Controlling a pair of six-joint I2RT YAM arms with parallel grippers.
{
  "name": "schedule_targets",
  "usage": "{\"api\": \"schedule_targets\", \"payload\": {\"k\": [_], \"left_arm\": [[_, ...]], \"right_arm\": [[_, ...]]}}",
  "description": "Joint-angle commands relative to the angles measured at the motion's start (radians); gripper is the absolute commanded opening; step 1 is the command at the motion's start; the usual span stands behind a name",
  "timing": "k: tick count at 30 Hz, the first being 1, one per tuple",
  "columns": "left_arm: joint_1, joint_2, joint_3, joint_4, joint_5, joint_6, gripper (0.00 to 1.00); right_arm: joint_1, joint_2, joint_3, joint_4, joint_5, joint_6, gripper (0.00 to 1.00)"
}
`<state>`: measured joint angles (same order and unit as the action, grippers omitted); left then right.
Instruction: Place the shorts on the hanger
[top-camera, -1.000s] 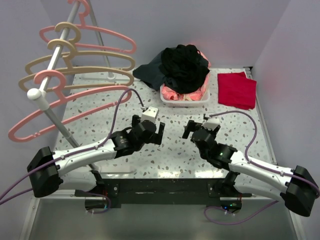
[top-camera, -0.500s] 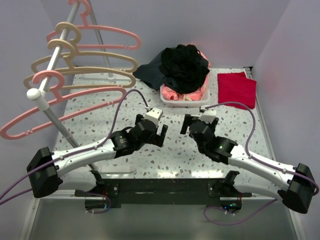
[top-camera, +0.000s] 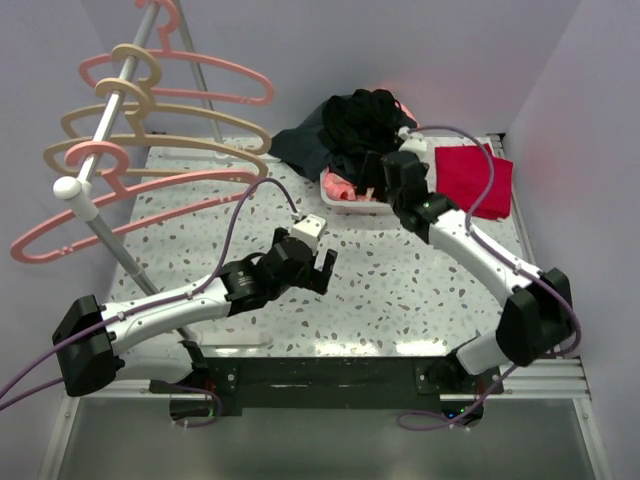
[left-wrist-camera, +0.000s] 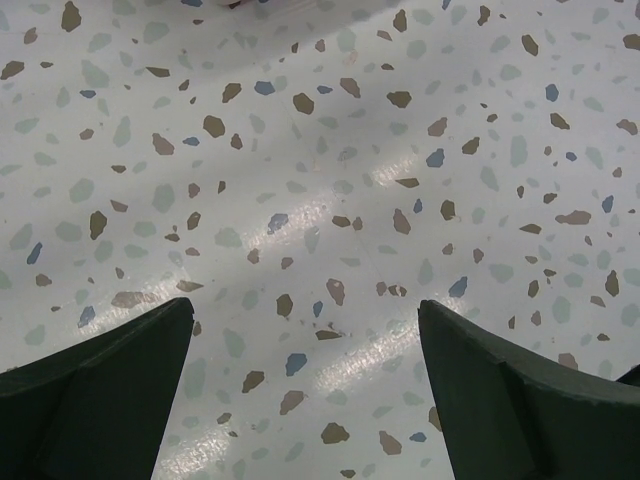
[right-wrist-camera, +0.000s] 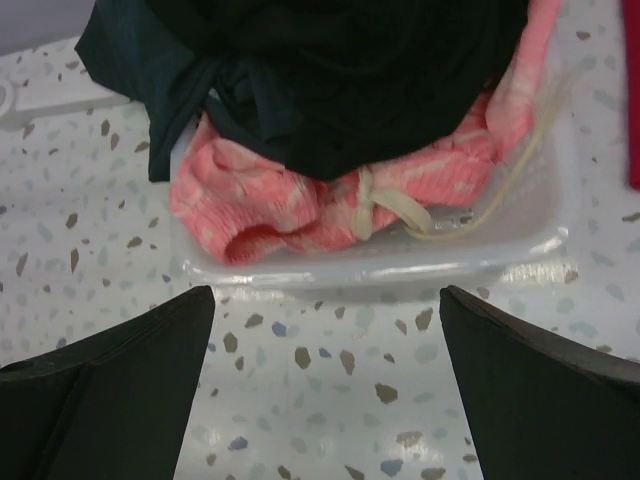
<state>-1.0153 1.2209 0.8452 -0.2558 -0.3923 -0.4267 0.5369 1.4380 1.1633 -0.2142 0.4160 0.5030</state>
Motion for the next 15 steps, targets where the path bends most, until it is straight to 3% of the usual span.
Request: {"api": "schedule_targets", "payload": {"k": [1, 7, 10, 15], "left_arm": [[-0.002, -0.024, 0.051, 0.020, 0.026, 0.005, 1.00], [-0.003, -0.023, 0.078, 0.013, 0.030, 0.002, 1.00], [-0.002, -0.024, 0.091, 0.004, 0.032, -0.006, 1.00], [-0.002, -0.032, 0.092, 0.004, 0.038, -0.018, 1.00]], "right_arm": [[-0.127, 0.174, 0.209, 0.045, -0.129, -0.041, 0.99], [-0.206, 0.459, 0.505, 0.043, -0.157, -0.035, 0.95], [-0.219, 0.567, 0.678, -0.051, -0.074, -0.038, 0.92], [-0.219, 0.595, 0.684, -0.076, 0.039, -0.017, 0.86]]}}
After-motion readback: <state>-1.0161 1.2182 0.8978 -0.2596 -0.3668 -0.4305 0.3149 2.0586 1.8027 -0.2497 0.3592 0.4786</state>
